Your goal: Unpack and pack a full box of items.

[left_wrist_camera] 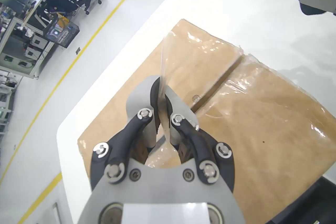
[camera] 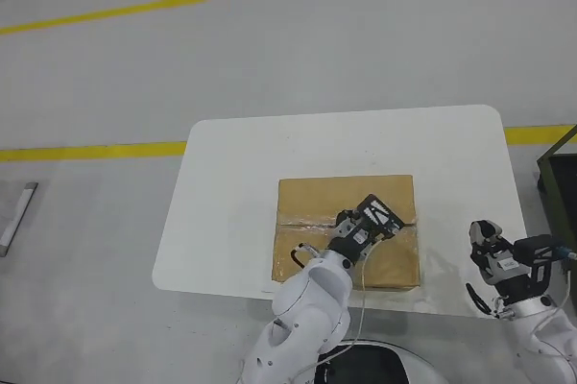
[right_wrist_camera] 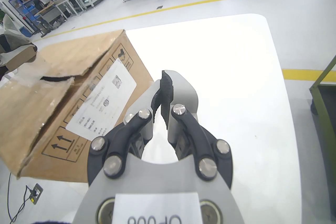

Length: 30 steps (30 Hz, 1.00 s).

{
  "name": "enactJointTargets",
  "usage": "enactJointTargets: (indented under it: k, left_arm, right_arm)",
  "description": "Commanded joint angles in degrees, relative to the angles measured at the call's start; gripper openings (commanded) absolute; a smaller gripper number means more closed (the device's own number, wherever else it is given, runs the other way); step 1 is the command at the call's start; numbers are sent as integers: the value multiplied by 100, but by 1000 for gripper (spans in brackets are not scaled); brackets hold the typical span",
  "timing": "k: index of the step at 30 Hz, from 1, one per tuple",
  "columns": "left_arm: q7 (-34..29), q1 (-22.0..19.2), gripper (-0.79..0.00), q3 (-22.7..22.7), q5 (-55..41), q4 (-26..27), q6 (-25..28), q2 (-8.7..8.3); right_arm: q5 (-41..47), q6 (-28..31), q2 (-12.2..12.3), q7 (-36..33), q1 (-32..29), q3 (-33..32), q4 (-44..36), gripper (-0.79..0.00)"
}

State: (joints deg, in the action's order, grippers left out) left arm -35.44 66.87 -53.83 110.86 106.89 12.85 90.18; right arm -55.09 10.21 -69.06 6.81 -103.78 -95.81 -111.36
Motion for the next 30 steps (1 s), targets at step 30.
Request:
enactJointTargets:
  k: [30]
  left_arm:
    - [-24, 88, -711, -3085, 92, 772, -766, -279]
  right_arm:
    - [-521, 595, -19, -1056, 959, 1123, -338, -785]
